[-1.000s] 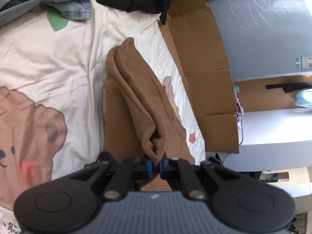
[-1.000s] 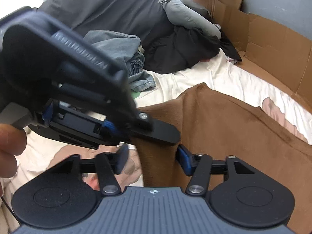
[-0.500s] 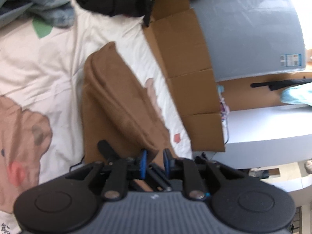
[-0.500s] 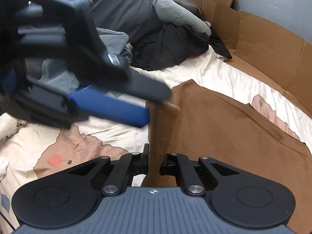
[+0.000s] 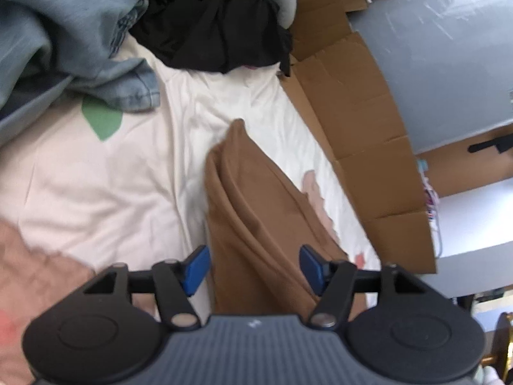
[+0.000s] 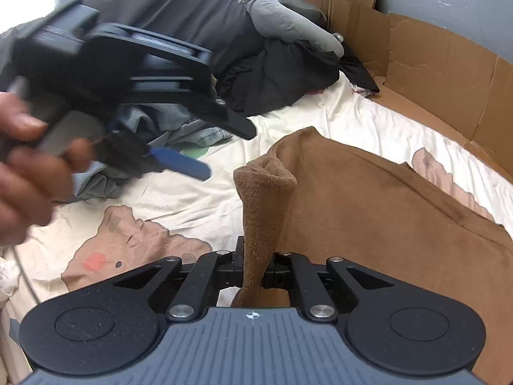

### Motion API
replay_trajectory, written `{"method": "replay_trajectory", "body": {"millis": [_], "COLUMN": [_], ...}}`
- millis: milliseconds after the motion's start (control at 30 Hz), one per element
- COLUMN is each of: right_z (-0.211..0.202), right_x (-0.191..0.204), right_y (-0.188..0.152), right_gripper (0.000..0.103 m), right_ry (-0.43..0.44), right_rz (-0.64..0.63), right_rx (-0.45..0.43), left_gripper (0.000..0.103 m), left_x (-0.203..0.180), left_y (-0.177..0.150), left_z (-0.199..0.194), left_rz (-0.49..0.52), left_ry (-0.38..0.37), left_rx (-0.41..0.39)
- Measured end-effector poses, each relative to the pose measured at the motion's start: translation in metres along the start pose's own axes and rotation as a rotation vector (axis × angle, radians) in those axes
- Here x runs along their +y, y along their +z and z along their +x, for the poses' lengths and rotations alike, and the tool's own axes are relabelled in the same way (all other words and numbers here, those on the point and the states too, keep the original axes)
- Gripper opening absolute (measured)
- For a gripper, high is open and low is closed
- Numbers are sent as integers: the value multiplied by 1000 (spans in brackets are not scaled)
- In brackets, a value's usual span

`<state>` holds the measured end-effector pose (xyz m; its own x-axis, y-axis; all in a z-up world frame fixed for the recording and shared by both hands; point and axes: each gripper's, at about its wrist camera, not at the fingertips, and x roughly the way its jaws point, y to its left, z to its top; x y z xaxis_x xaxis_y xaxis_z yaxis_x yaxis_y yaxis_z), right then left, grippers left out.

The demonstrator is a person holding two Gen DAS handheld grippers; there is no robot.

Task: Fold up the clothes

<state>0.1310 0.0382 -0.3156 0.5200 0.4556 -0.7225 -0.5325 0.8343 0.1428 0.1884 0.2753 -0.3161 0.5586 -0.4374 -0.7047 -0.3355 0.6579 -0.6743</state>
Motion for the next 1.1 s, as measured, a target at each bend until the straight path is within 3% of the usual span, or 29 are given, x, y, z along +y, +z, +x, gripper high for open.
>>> {"method": "replay_trajectory", "body": {"millis": [167,667,867,1033,1100], "right_z": [-1,-4,-6,-8,-10], "right_x": [-1,-1,-1,-3,-5], "right_y": [0,-3,-3,-3,-3], "right_gripper": [5,5,4,4,4], "right_ry": [7,21,29,31,34], "right_rz": [-6,4,7,14,20], "right_rx": [-3,-3,-3,-7,-8], "left_gripper": [65,65,65,52,30], "left_x": [7,8,12,17,20], "left_y": [9,80,90,89,88], "left_z": [23,97,117,130,132], "left_rz": [17,118,146,138,124], "left_ry": [50,58,66,63,53], "left_rx": [14,91,124,131,126]}}
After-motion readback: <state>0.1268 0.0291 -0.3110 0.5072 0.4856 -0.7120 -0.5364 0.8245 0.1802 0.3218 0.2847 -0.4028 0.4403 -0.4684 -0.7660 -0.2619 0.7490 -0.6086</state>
